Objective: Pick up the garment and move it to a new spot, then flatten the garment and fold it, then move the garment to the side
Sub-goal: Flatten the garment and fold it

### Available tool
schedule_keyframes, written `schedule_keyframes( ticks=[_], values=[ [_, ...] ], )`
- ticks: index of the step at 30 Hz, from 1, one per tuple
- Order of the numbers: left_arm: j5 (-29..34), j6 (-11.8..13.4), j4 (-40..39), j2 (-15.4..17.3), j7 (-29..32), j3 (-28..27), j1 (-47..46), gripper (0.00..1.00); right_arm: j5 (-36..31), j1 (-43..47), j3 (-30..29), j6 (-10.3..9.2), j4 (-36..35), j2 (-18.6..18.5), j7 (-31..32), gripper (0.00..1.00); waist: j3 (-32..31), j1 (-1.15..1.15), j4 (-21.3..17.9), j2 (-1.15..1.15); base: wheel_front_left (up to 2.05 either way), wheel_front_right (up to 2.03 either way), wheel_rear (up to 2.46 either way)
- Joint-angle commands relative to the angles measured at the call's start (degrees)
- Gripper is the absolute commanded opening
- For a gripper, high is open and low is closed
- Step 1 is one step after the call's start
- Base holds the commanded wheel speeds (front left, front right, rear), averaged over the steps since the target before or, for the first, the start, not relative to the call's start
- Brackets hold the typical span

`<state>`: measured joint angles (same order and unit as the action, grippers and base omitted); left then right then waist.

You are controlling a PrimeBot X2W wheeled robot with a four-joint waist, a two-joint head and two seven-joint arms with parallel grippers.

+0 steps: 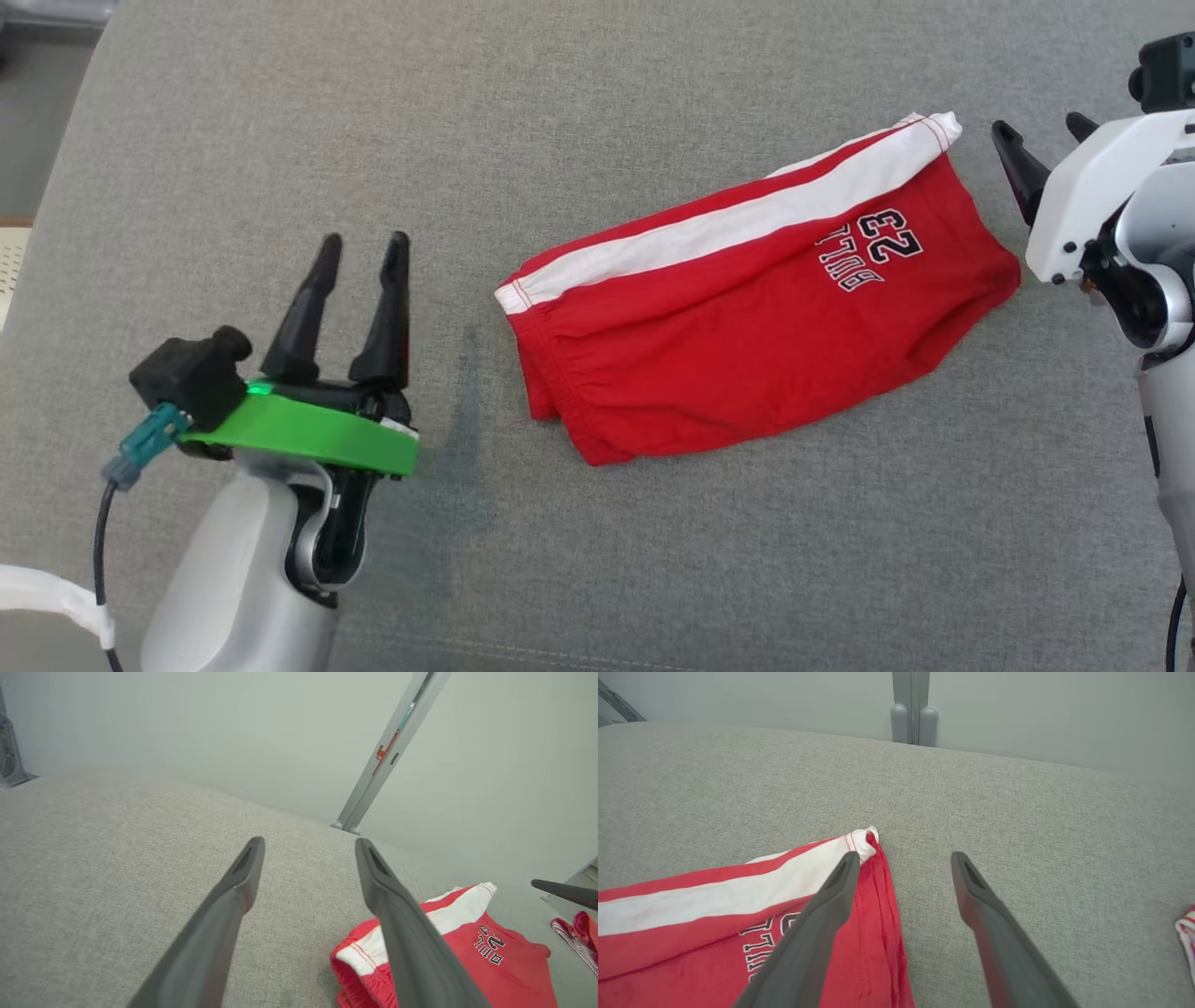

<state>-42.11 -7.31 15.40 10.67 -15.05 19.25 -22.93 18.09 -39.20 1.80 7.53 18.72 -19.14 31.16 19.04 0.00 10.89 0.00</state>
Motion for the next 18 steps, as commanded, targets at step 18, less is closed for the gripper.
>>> schedule_keyframes(
  ticks=[18],
  values=[
    [17.8, -0.3, -3.6, -6.6, -0.1, -8.7, 1.5, 1.0, 3.2, 1.1, -0.2, -0.09, 7.2, 0.3, -5.2, 1.0, 4.5, 0.0, 2.8, 0.0, 0.0, 0.0, 0.0]
  ],
)
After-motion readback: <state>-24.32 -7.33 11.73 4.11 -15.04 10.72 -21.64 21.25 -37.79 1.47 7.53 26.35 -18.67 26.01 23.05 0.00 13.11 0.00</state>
